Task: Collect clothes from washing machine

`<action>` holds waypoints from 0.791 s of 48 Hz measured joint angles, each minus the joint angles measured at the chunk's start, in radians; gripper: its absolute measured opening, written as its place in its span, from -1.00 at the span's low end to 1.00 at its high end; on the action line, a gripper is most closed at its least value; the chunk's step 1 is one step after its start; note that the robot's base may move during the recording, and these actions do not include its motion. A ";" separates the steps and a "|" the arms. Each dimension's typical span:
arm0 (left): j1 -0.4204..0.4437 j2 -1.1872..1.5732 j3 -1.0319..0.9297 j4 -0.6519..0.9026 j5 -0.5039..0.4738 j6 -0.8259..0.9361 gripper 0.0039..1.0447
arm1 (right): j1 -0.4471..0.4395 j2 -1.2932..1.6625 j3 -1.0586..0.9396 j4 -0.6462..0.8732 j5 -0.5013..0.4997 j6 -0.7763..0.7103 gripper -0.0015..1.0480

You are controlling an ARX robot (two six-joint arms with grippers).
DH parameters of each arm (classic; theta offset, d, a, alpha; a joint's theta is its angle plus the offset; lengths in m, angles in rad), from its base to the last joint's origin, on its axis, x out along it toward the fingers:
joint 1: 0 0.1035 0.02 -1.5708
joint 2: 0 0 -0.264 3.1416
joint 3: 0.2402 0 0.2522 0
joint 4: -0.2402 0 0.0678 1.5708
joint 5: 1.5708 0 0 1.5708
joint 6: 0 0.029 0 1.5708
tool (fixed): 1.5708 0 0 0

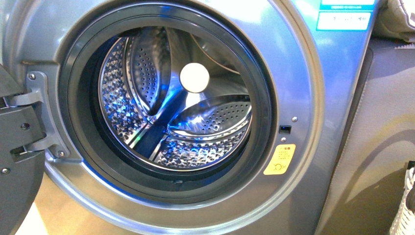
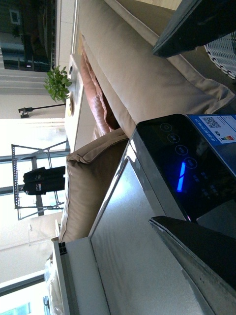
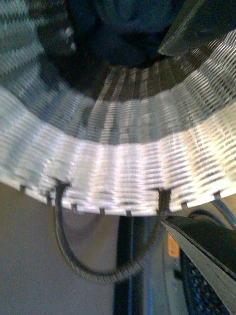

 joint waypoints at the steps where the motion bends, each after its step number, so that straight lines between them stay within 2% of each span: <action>1: 0.000 0.000 0.000 0.000 0.000 0.000 0.88 | 0.011 -0.021 0.000 0.014 -0.009 0.001 0.85; 6: 0.000 0.000 0.000 0.000 0.000 0.000 0.88 | 0.080 -0.135 0.018 0.109 -0.022 0.022 0.85; 13: 0.000 0.000 0.000 0.000 0.000 0.000 0.88 | 0.214 -0.275 0.050 0.360 0.029 0.004 0.85; 16: 0.000 0.000 0.000 0.000 0.000 0.000 0.88 | 0.296 -0.337 0.062 0.462 0.080 -0.046 0.85; 22: 0.000 0.000 0.000 0.000 0.000 0.000 0.88 | 0.463 -0.437 0.063 0.526 0.184 -0.163 0.85; 30: 0.000 0.000 0.000 0.000 0.000 0.000 0.88 | 0.731 -0.571 -0.043 0.607 0.405 -0.384 0.85; 33: 0.000 0.000 0.000 0.000 0.000 0.000 0.88 | 0.817 -0.584 -0.062 0.577 0.502 -0.456 0.83; 36: 0.000 0.000 0.000 0.000 0.000 0.000 0.88 | 0.890 -0.586 -0.001 0.301 0.696 -0.532 0.60; 38: 0.000 0.000 0.000 0.000 0.000 0.000 0.88 | 0.892 -0.598 0.000 0.177 0.753 -0.559 0.47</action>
